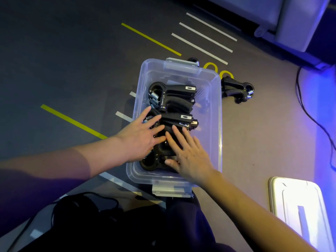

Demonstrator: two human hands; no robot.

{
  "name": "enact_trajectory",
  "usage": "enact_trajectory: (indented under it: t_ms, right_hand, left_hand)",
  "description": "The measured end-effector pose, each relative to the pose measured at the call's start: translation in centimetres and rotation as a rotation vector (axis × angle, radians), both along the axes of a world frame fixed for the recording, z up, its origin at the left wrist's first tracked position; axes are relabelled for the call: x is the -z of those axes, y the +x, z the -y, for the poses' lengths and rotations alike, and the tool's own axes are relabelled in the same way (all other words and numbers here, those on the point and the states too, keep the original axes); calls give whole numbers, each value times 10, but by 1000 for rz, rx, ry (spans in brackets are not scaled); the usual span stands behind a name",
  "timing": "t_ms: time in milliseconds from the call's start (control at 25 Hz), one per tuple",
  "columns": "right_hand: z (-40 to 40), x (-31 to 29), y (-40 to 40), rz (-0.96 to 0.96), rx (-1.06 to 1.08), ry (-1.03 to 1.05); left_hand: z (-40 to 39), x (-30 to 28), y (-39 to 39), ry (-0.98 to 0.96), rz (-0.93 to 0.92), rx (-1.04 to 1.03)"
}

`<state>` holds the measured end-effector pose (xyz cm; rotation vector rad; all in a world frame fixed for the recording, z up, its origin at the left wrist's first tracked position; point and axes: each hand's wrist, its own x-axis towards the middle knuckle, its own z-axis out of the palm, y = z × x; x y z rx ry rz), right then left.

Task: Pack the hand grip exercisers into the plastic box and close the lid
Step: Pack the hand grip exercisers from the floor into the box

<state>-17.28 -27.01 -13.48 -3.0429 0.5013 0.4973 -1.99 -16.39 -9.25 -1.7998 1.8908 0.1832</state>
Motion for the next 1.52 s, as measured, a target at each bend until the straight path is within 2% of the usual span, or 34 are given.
enact_trajectory:
  t_ms: [80, 160, 400, 600, 680, 760, 800, 1040, 1160, 1200, 1280, 1360, 1440, 1520]
  right_hand:
    - [9, 5, 0, -181, -28, 256]
    - [10, 0, -1, -244, 31, 338]
    - [18, -17, 6, -270, 17, 152]
    - [15, -26, 8, -351, -12, 125]
    - [22, -34, 12, -369, 24, 251]
    - [33, -45, 21, -309, 169, 467]
    - [38, -48, 25, -273, 219, 509]
    - [22, -35, 10, -273, 68, 170]
    - [20, -39, 4, -263, 38, 137]
    - [23, -41, 4, -160, 6, 125]
    - [33, -50, 0, 248, -36, 98]
    - [53, -58, -7, 662, 32, 187]
    - [85, -59, -6, 861, 211, 286]
    - [124, -49, 3, 967, 470, 390]
  left_hand:
    - [4, 2, -2, 66, 6, 14]
    - [5, 1, -2, 90, -2, 2]
    - [4, 2, -3, 134, -31, 17]
    - [3, 4, -5, 165, -24, 6]
    - [3, 4, -5, 178, -38, -5]
    - [3, 4, -3, 181, -73, -7]
    - [4, 4, -2, 172, -79, -2]
    - [1, 1, -4, 130, -61, 65]
    - [-4, 6, -4, -80, -169, 47]
    - [-2, 5, -3, -151, -219, 0]
    - [8, 6, 3, -296, -363, -112]
    - [30, 4, 7, -448, -408, -183]
    - [64, -1, 12, -609, -400, -214]
    - [99, -3, 21, -659, -345, -240]
